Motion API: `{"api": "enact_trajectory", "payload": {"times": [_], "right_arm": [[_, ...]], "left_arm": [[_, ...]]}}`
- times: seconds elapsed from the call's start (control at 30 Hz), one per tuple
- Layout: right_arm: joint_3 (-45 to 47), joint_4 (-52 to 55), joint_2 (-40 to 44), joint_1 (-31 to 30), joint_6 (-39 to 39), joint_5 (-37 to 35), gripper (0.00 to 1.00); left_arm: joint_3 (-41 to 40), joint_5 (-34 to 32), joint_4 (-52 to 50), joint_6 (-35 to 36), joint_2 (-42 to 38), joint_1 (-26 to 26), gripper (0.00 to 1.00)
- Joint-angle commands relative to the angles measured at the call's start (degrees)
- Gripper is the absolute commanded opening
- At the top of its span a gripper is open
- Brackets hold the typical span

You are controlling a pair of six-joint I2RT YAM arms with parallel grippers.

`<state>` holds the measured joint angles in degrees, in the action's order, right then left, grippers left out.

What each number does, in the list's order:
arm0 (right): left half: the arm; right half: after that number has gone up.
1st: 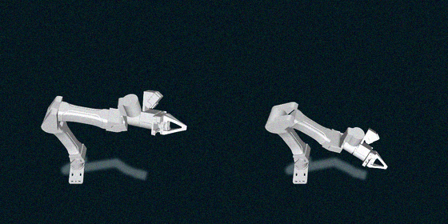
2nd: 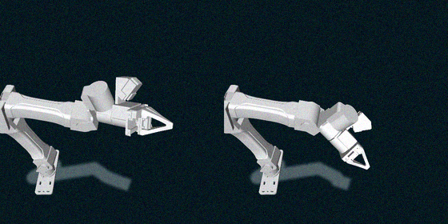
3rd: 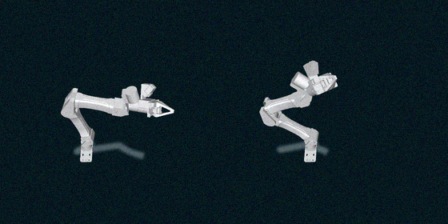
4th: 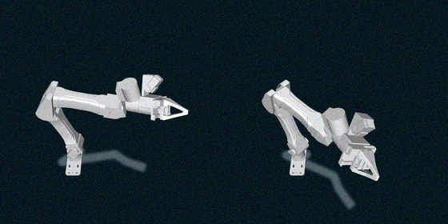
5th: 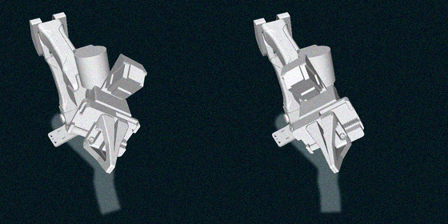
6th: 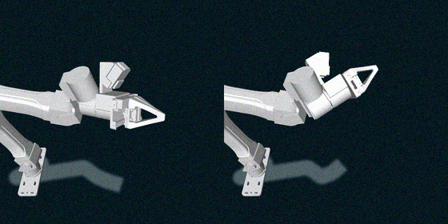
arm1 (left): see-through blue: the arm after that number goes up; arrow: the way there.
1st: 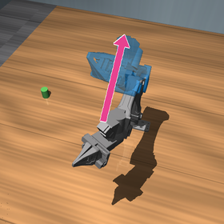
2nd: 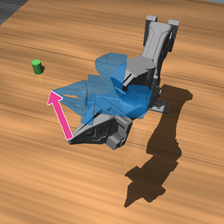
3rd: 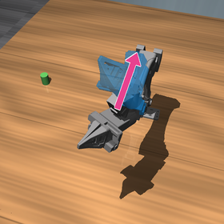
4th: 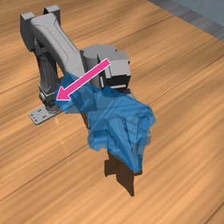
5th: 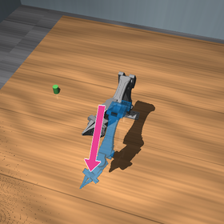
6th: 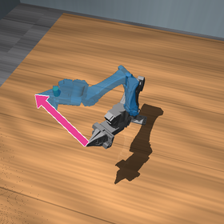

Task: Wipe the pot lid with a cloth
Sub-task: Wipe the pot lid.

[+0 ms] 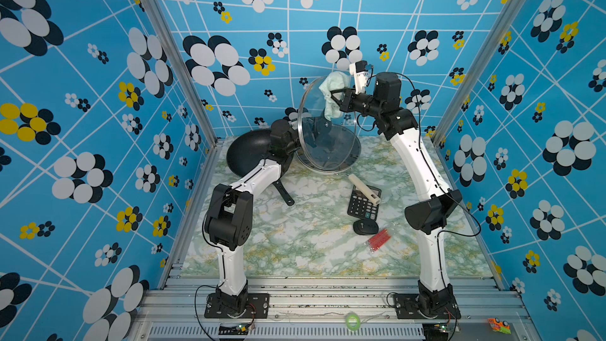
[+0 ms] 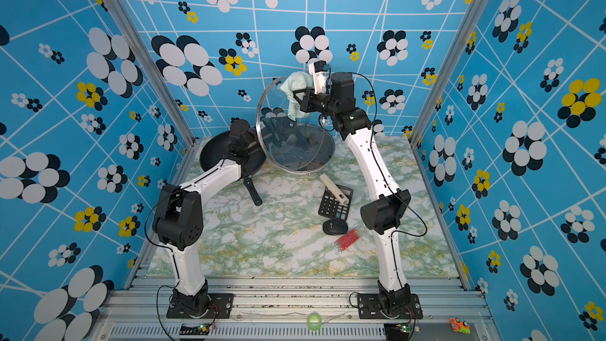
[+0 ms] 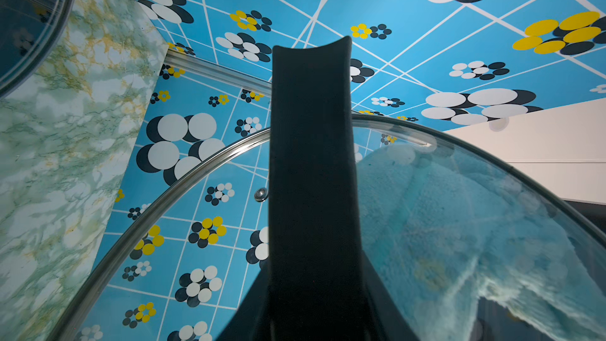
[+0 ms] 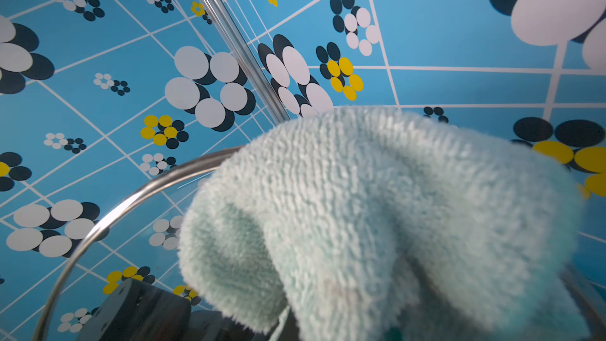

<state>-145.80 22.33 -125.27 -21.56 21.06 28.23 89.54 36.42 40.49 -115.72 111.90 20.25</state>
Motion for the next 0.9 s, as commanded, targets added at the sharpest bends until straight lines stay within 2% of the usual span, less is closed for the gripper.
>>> {"api": "enact_trajectory", "payload": {"times": [0.0, 0.17, 0.3, 0.43, 0.57, 0.67, 0.87], "right_arm": [[10.45, 1.60, 2.81, 0.40, -1.37, -5.16, 0.00], [25.21, -0.74, 9.38, 0.38, -1.25, -5.94, 0.00], [36.59, -3.79, 16.00, -0.84, -0.33, -4.59, 0.00], [41.11, -3.26, 19.99, -5.07, -0.82, -4.43, 0.00], [40.38, -3.51, 21.58, -10.20, -0.86, -4.13, 0.00], [37.51, -6.54, 21.55, -11.22, 2.15, -2.93, 0.00], [17.56, 1.08, 13.22, -10.34, -1.96, -5.11, 0.00]], "left_arm": [[9.95, 6.02, 16.50, 2.56, -1.84, 0.35, 0.00], [15.88, 4.58, 16.18, 2.48, 1.09, -1.25, 0.00], [16.94, 3.09, 6.46, 10.12, 0.65, -2.15, 0.00], [18.83, 0.42, 5.07, 11.35, 2.92, -2.43, 0.00], [20.41, -1.22, 4.87, 11.70, 5.56, -2.23, 0.00], [20.36, -1.03, 4.10, 12.62, 6.18, -1.80, 0.00], [14.37, 1.01, 2.56, 16.56, 2.65, -0.04, 0.00]]}}
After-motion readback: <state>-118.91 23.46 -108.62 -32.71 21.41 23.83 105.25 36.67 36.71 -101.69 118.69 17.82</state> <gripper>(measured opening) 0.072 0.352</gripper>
